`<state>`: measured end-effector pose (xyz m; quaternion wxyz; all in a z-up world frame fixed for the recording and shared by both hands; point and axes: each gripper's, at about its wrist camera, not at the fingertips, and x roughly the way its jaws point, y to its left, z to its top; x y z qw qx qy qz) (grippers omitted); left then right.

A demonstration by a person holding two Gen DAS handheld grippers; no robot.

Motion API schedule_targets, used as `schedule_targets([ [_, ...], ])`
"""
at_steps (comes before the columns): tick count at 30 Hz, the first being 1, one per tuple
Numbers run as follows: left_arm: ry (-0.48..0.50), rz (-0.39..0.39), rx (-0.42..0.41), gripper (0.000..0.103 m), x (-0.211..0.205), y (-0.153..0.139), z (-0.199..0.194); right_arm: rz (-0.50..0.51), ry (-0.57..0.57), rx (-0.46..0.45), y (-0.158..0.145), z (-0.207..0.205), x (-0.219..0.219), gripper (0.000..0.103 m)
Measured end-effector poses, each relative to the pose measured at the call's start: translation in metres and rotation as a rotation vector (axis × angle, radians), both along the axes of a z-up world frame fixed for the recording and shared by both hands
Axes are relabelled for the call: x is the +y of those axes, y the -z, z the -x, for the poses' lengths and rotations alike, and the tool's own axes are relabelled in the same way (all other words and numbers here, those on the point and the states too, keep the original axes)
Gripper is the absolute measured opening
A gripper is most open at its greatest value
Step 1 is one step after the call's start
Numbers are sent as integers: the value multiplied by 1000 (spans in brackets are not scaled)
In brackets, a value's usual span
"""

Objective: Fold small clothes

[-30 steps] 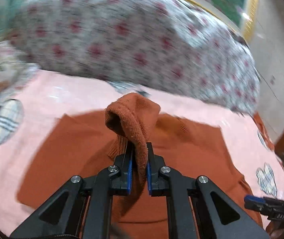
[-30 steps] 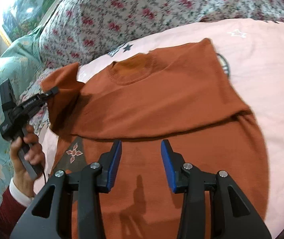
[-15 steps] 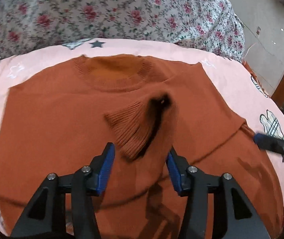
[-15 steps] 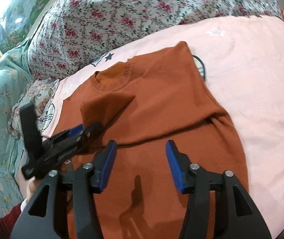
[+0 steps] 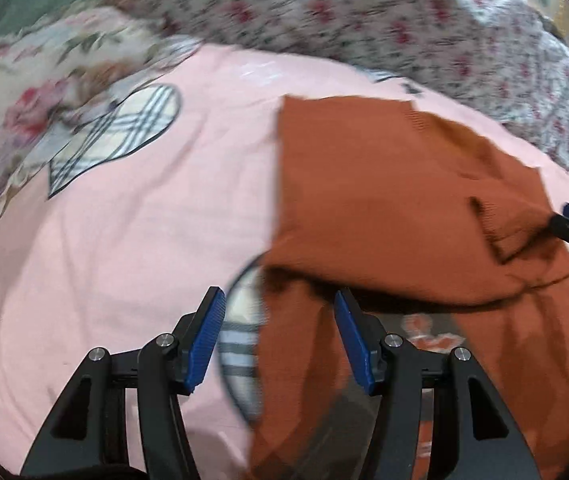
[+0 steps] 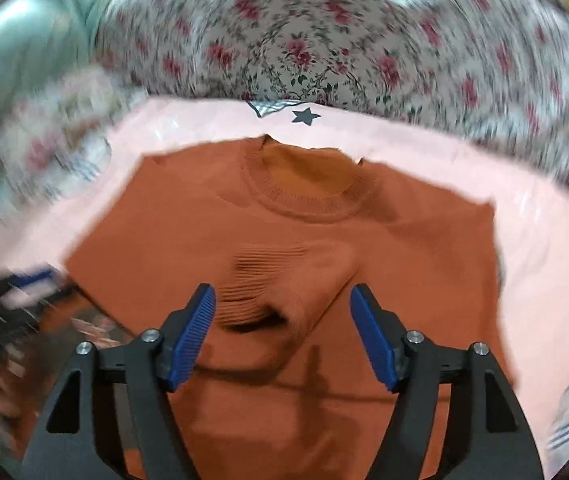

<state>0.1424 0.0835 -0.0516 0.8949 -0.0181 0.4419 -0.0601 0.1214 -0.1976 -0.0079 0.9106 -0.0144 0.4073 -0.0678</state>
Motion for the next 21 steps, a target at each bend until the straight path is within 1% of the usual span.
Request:
schedule_targets([
  [3, 7, 10, 36, 58, 8, 10, -4, 21, -64, 45, 12, 9, -2, 72],
  [5, 17, -9, 32, 58, 2, 11, -7, 85, -93, 80, 23, 14, -2, 72],
  [7, 27, -29, 25, 59, -6, 10, -13, 156, -97, 98, 30, 12, -2, 72],
  [12, 5, -47, 21, 59, -16, 10, -29, 287, -121, 71, 39, -11, 5, 72],
  [13, 2, -45, 21, 59, -16, 9, -30, 295, -109, 69, 42, -17, 2, 71],
  [14, -4, -41, 23, 60, -14, 9, -30, 266, -96, 64, 41, -20, -3, 70],
  [15, -9, -34, 24, 60, -12, 10, -31, 210, -78, 57, 40, -21, -11, 57],
  [16, -13, -25, 25, 60, -10, 10, -31, 133, -45, 51, 37, -21, -22, 35],
  [17, -15, -22, 25, 60, -9, 10, -31, 35, 10, 42, 35, -17, -39, 31],
  [18, -16, -19, 24, 60, -9, 10, -31, -23, 54, 27, 33, -11, -52, 31],
  [20, -17, -25, 22, 60, -10, 11, -31, -94, 120, 2, 31, 6, -72, 31],
  [21, -17, -33, 21, 60, -12, 11, -31, -128, 118, -4, 31, 12, -78, 32],
])
